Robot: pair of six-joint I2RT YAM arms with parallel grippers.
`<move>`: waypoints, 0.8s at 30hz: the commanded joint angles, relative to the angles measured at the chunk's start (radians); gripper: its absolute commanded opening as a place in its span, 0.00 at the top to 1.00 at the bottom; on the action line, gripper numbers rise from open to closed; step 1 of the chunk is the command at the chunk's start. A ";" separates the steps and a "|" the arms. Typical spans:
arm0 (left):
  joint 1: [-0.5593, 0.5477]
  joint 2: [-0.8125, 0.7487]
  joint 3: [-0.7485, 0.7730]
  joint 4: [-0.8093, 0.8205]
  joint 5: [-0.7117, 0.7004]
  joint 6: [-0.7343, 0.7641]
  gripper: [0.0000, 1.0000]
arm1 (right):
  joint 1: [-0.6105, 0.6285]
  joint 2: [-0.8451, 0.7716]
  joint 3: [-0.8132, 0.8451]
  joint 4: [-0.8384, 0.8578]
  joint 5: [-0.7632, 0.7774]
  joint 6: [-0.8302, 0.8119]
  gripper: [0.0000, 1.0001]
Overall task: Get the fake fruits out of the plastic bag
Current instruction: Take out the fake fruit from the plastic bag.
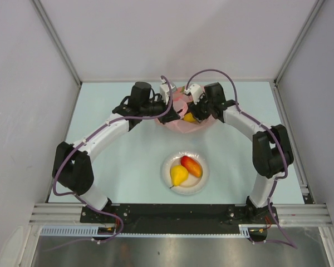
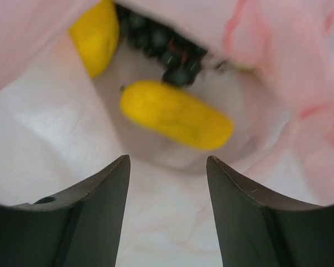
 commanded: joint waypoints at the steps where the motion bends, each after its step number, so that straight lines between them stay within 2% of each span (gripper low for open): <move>1: 0.001 -0.023 -0.017 -0.023 -0.007 0.057 1.00 | -0.014 0.082 0.131 0.055 -0.051 -0.204 0.36; 5: 0.001 -0.030 -0.014 -0.033 -0.019 0.066 1.00 | -0.028 0.226 0.283 -0.098 -0.149 -0.326 0.33; 11: 0.002 -0.030 -0.015 -0.040 -0.031 0.072 1.00 | -0.026 0.381 0.515 -0.422 -0.251 -0.494 0.26; 17: 0.002 -0.030 -0.015 -0.042 -0.039 0.078 1.00 | -0.017 0.458 0.596 -0.488 -0.248 -0.537 0.21; 20: 0.005 -0.027 -0.014 -0.042 -0.040 0.078 1.00 | -0.014 0.472 0.578 -0.482 -0.219 -0.530 0.24; 24: 0.007 -0.024 -0.011 -0.039 -0.039 0.078 1.00 | -0.019 0.451 0.560 -0.462 -0.200 -0.492 0.46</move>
